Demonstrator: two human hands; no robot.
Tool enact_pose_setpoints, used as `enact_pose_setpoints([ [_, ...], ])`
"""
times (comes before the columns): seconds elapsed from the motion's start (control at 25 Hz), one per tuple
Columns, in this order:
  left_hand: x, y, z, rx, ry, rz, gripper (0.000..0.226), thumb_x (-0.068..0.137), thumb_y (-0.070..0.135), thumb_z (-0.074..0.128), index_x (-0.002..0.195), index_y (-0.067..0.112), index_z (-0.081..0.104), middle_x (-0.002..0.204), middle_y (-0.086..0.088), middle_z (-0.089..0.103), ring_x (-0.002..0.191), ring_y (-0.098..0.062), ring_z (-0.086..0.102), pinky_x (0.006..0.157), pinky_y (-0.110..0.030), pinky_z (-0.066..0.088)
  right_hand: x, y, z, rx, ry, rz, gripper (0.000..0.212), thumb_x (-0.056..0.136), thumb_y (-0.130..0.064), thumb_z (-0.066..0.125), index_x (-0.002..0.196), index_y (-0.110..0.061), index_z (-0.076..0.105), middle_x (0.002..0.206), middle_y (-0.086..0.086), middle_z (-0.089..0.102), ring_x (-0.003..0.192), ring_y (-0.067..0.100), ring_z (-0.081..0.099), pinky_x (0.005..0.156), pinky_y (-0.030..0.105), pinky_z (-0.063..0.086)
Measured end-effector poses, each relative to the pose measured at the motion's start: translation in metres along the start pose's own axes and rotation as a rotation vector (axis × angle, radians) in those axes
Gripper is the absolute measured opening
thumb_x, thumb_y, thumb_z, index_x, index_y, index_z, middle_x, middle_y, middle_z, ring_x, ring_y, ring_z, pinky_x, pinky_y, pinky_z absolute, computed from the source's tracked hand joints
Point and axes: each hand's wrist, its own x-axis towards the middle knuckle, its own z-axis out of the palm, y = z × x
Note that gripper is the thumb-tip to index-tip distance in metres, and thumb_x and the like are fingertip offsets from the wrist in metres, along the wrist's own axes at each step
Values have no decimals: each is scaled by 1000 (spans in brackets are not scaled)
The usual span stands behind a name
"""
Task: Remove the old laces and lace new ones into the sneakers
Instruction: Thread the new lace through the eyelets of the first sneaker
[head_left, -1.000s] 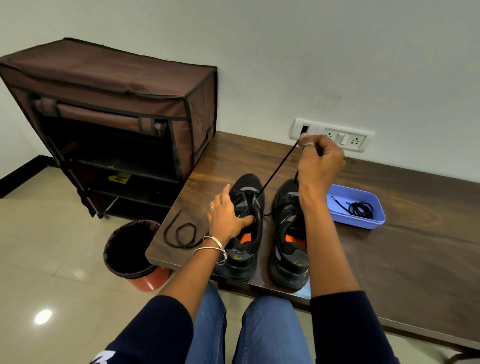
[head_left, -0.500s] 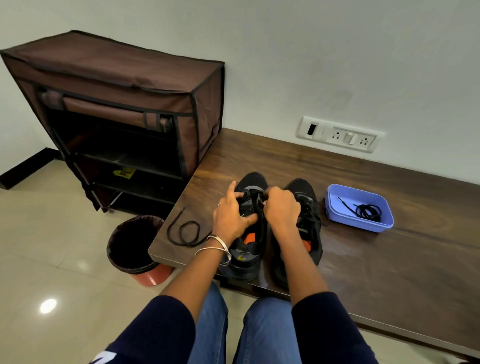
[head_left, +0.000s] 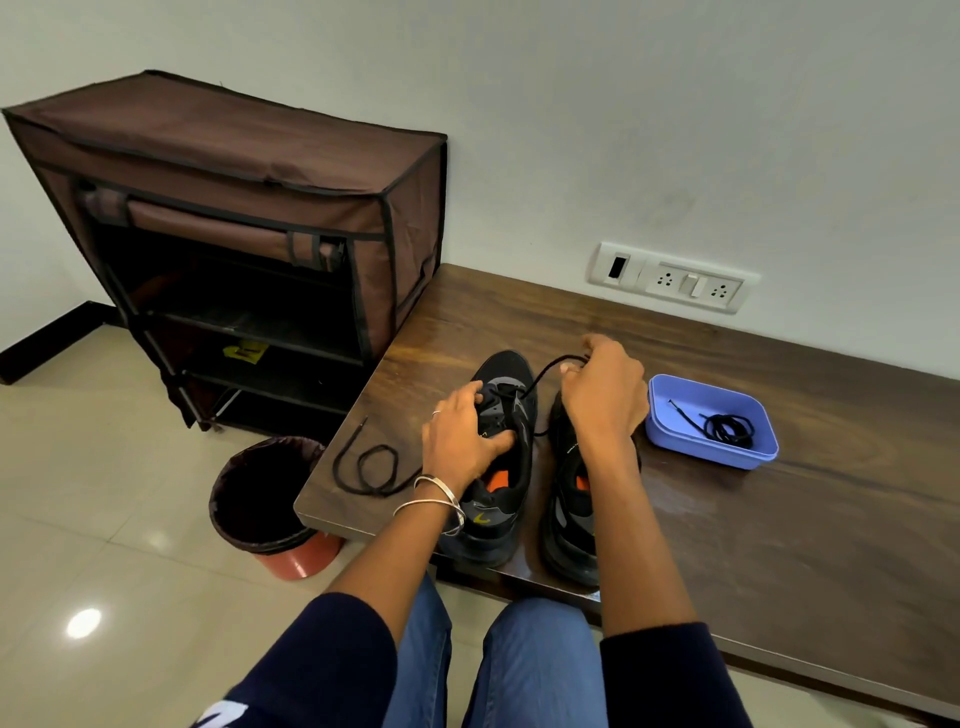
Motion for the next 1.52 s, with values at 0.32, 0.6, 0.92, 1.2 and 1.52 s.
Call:
enact_pose_setpoints([
  [0.32,-7,6,-6,299,75,15,51,71,63,59,114,36,62,117,12,50,118,-17,38,91,-42,33,4,0,6,7,-253,-9,17,90,4,44,86,15,57,95,32,57,93,44,53,76,40,42],
  [0.6,-4,7,-3,228,52,11,43,84,49,53,117,25,63,114,2,52,111,-23,43,84,-40,45,9,5,40,53,-184,-219,26,95,-4,52,116,1,66,115,18,61,98,30,62,82,30,46],
  [0.92,2,3,0,90,118,77,32,95,25,45,115,11,65,106,-11,55,101,-29,46,82,-39,41,-2,8,86,43,-161,-89,17,88,-11,61,82,-9,77,91,12,72,87,26,66,70,27,49],
  [1.2,4,-2,-2,-124,137,1,54,86,31,28,116,11,67,106,-12,60,101,-30,50,91,-37,37,-7,9,111,60,-171,-74,22,85,-5,54,69,-7,70,78,11,66,72,25,60,52,24,31],
  [1.52,7,-3,-6,-228,120,-37,36,95,21,38,102,10,72,99,-11,63,99,-27,55,88,-39,43,-4,17,124,380,-197,198,10,83,-22,70,76,-24,77,85,0,74,88,21,67,74,34,55],
])
